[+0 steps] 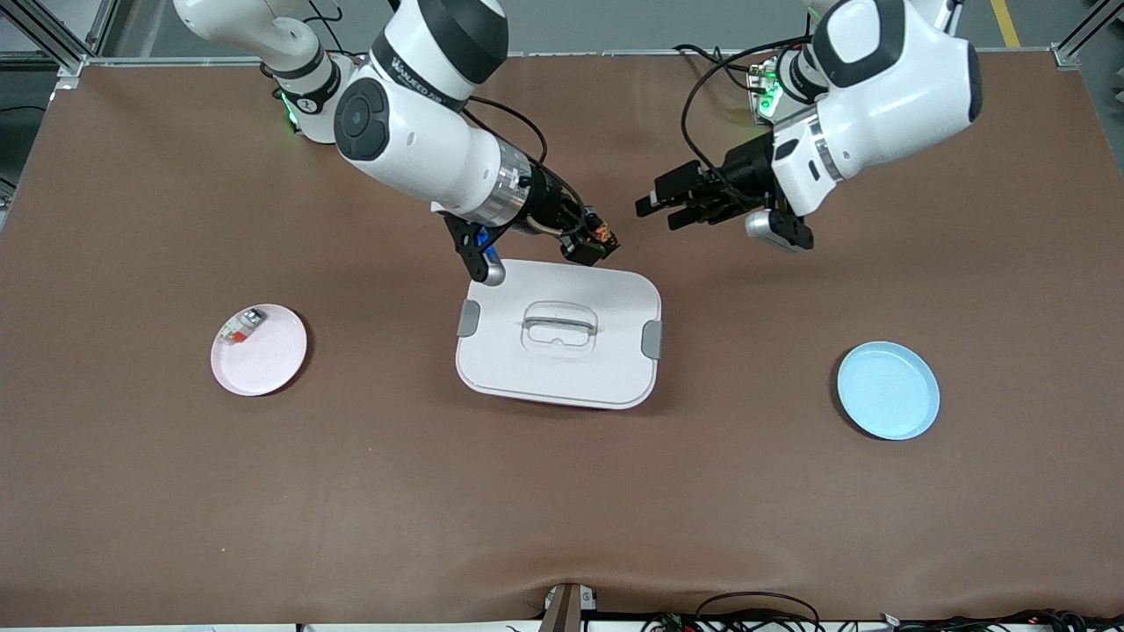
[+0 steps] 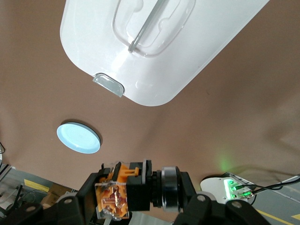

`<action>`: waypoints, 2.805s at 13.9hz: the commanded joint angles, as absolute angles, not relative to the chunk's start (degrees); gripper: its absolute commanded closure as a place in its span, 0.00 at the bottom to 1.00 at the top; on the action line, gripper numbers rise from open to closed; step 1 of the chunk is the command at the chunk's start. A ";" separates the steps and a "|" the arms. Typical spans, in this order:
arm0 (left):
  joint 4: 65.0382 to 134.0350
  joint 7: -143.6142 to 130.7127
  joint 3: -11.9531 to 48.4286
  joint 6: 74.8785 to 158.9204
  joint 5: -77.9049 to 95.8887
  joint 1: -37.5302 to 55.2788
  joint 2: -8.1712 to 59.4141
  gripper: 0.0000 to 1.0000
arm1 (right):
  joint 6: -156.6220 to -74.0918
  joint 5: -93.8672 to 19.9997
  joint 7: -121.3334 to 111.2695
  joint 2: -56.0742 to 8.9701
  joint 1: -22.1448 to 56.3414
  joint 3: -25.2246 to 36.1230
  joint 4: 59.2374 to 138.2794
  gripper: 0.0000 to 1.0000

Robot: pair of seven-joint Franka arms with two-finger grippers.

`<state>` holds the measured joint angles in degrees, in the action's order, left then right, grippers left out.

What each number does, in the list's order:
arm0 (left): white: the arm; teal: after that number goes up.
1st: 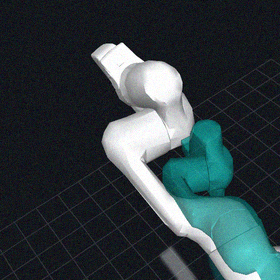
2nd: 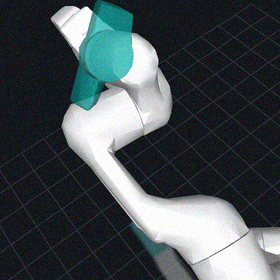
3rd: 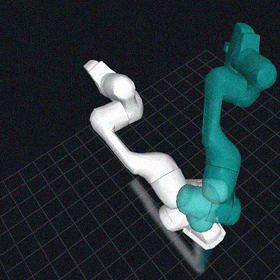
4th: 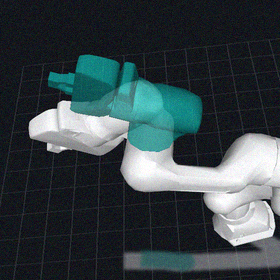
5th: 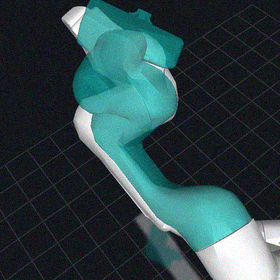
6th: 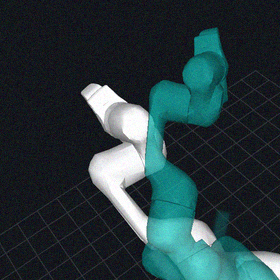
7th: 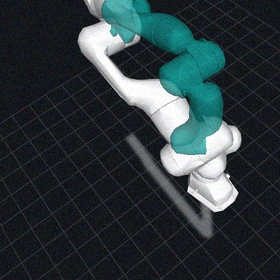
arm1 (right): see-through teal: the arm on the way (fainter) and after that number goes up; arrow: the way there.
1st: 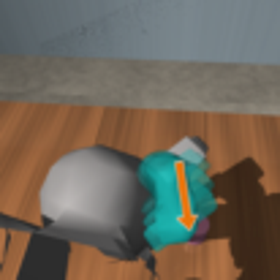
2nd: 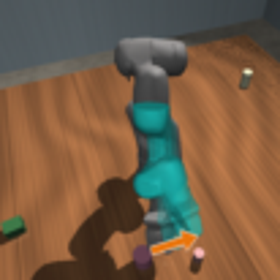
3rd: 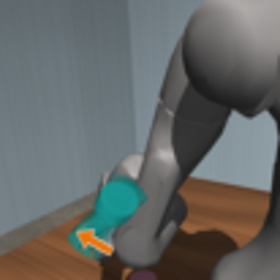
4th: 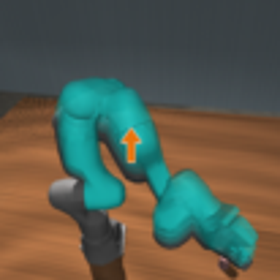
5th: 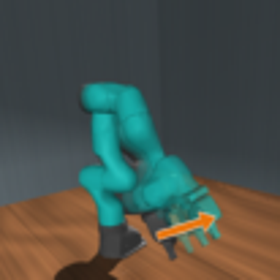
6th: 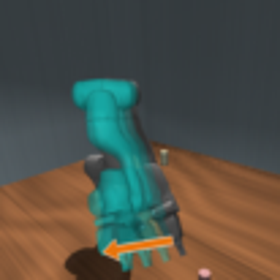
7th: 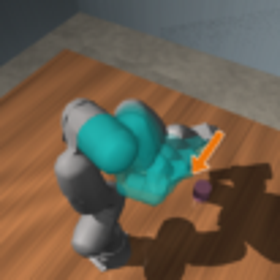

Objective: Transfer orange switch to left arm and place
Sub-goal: 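Grasp the switch with the left gripper above the white box, then open the right gripper and withdraw while the left gripper carries the switch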

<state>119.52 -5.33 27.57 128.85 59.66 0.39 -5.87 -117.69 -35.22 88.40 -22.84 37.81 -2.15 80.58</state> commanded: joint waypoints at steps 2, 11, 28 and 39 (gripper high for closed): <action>121.11 -3.61 30.67 134.21 61.87 0.09 -7.56 0.22 | -118.04 -36.47 92.54 -24.78 39.64 -1.58 78.05 0.87; 123.22 7.12 31.64 137.99 70.49 0.18 -6.42 0.28 | -118.83 -38.58 95.01 -25.22 39.99 -1.58 75.94 0.87; 121.46 11.51 33.13 141.33 74.80 -0.17 -3.52 1.00 | -118.74 -38.85 94.74 -25.31 40.69 -1.58 75.76 0.39; 121.11 12.22 32.87 140.45 52.60 -7.46 -2.99 1.00 | -117.86 -38.50 87.84 -23.39 37.80 -1.32 74.44 0.00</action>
